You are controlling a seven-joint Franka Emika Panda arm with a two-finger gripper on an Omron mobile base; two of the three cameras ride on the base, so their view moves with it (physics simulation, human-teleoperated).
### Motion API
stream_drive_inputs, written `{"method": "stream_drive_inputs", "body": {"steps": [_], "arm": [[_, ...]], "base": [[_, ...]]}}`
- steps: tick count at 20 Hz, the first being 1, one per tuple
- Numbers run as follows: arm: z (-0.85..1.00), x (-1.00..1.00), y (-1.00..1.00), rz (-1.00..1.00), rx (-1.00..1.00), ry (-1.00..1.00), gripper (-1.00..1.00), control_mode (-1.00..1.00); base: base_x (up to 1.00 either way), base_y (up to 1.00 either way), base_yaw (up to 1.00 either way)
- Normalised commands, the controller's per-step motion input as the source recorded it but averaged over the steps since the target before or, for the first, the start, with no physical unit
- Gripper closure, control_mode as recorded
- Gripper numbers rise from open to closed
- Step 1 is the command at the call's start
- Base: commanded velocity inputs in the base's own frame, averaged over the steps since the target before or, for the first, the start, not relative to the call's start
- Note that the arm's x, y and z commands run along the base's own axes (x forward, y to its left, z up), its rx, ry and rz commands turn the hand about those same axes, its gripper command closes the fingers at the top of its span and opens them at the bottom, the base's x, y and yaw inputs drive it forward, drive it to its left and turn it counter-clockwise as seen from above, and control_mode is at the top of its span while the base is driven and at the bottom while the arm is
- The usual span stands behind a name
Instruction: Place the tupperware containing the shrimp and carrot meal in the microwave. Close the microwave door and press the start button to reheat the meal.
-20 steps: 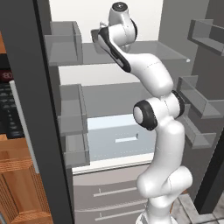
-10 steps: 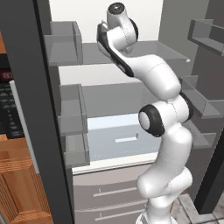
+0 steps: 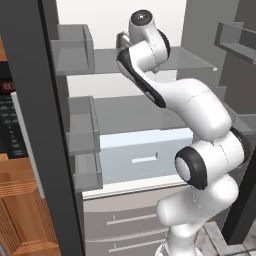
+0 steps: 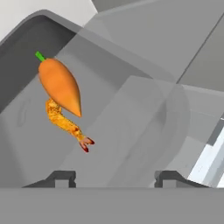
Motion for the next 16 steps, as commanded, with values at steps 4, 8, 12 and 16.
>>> {"method": "stream_drive_inputs", "body": {"steps": [4, 8, 12, 16], "arm": [[0.00, -1.00, -0.15, 0.00, 0.01, 0.00, 1.00, -1.00], [-0.01, -1.00, -0.34, 0.00, 0.04, 0.00, 1.00, -1.00], [-0.13, -1.00, -0.41, 0.00, 0.01, 0.08, 1.00, -1.00], [-0.18, -1.00, -0.14, 0.04, 0.00, 0.14, 1.00, -1.00]], "base": [[0.00, 0.00, 0.00], [0.00, 0.00, 0.00], [0.00, 0.00, 0.00], [0.00, 0.00, 0.00]]}}
